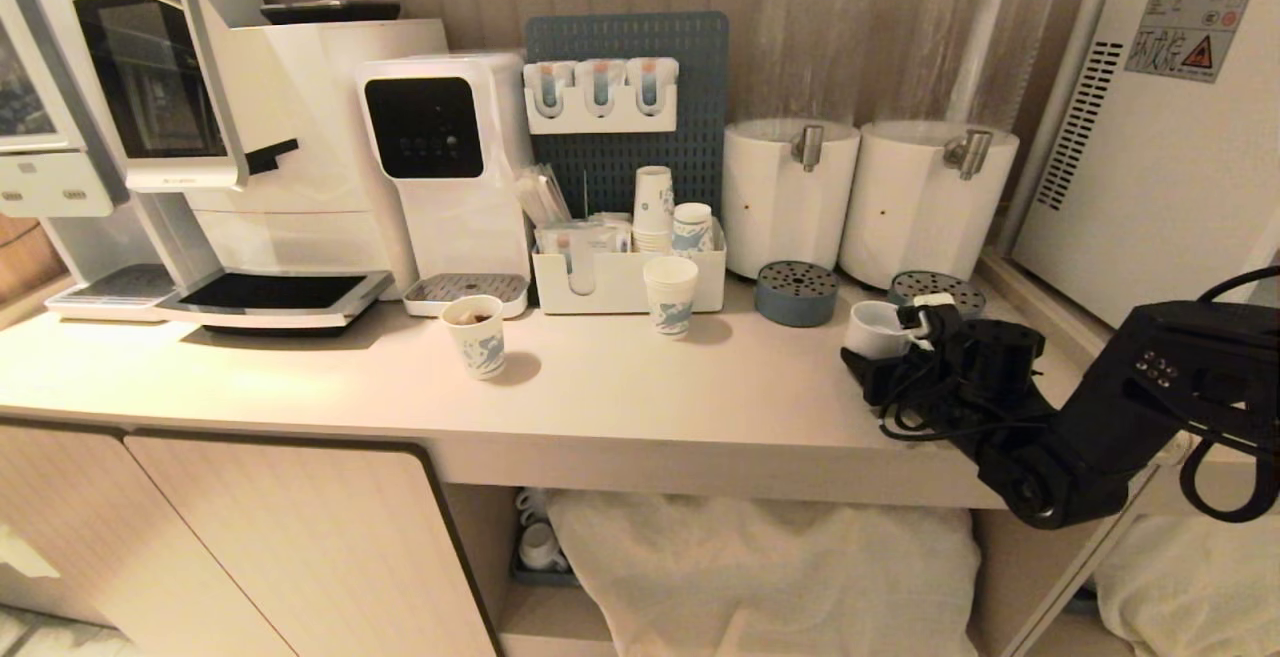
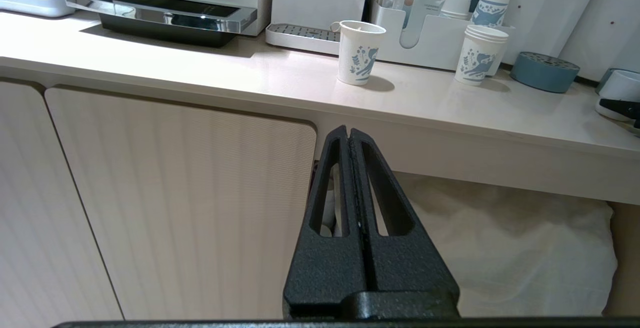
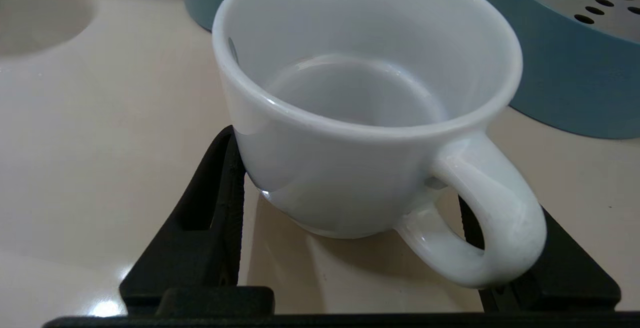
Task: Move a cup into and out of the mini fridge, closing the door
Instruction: Place the ceramic cup on the table
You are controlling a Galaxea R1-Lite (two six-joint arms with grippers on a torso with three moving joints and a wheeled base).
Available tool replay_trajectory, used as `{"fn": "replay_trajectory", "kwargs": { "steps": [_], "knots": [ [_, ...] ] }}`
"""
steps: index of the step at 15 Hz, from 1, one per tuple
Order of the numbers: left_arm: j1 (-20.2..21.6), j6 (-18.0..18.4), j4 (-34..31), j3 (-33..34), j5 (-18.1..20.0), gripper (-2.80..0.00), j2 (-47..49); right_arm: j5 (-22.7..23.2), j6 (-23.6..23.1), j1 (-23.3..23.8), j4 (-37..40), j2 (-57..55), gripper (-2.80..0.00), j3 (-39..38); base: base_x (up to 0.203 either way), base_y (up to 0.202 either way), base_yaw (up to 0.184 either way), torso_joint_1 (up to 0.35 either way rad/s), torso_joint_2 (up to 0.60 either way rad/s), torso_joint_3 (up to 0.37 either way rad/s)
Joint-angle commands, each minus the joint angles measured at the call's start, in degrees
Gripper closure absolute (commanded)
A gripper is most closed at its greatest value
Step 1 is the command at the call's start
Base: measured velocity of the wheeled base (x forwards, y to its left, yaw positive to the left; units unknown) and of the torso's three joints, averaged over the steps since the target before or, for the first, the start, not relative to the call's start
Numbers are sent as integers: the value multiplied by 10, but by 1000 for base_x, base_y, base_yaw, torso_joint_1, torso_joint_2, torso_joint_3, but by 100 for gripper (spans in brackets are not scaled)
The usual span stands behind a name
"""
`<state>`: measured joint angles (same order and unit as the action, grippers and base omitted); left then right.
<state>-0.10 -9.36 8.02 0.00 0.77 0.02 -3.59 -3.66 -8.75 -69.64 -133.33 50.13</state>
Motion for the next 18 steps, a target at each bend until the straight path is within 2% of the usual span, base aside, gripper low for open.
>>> {"fn": "replay_trajectory", "kwargs": {
  "steps": [1, 3, 9, 10, 18],
  "knots": [
    [0, 0, 1, 23, 0, 0, -3, -11, -2, 0, 6, -16, 0, 7, 0, 0, 0, 0, 0, 0],
    [0, 0, 1, 23, 0, 0, -3, -43, -10, -1, 10, -38, 0, 28, 0, 0, 0, 0, 0, 0],
    [0, 0, 1, 23, 0, 0, -3, -48, -10, -1, 19, -51, 0, 37, 0, 0, 0, 0, 0, 0],
    [0, 0, 1, 23, 0, 0, -3, -49, -11, -1, 27, -48, -280, 37, 0, 0, 0, 0, 0, 0],
    [0, 0, 1, 23, 0, 0, -3, -41, -9, -1, 22, -16, -280, -4, 0, 0, 0, 0, 0, 0]
  ]
}}
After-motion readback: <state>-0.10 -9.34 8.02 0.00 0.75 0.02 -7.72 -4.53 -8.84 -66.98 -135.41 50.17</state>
